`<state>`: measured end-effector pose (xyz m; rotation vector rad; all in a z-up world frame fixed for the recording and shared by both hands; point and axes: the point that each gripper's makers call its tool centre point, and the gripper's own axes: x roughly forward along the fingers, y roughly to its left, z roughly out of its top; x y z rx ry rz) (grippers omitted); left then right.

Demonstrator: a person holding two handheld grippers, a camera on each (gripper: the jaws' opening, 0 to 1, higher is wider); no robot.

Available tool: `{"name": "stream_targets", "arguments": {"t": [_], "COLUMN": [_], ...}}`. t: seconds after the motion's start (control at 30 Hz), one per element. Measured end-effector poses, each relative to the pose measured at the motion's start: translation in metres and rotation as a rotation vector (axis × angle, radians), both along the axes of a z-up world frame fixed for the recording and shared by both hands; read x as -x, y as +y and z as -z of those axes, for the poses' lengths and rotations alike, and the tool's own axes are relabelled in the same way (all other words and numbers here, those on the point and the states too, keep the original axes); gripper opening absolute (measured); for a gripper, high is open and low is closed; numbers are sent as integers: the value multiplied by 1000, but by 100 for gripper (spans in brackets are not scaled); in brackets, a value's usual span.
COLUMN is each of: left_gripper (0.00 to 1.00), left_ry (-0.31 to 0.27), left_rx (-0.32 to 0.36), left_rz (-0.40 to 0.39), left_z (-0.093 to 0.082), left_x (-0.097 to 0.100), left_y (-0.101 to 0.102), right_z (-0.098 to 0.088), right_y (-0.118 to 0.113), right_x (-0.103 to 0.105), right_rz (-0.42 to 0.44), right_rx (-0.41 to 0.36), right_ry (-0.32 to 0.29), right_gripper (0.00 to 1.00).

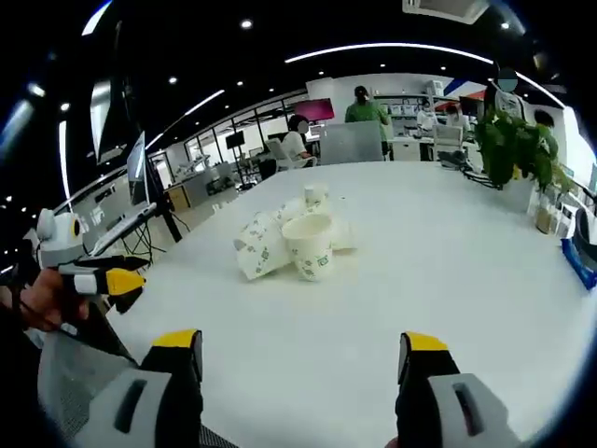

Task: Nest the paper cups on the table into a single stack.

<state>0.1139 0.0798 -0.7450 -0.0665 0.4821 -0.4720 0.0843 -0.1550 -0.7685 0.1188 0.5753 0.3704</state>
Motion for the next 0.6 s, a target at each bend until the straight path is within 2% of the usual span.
{"name": "stream_targets", "arguments": {"t": [0.6], "left_gripper": [72], "left_ry": [0], "left_rx": [2], "left_rz": [7], "left_z": [-1], "left_x": [1], "left_y": [-1], "right_z": [3], "right_y": [-1], "right_x": [0], "right_rz": [-2], "right_rx": [7], "right_ry": [0], "right_gripper": [87]}}
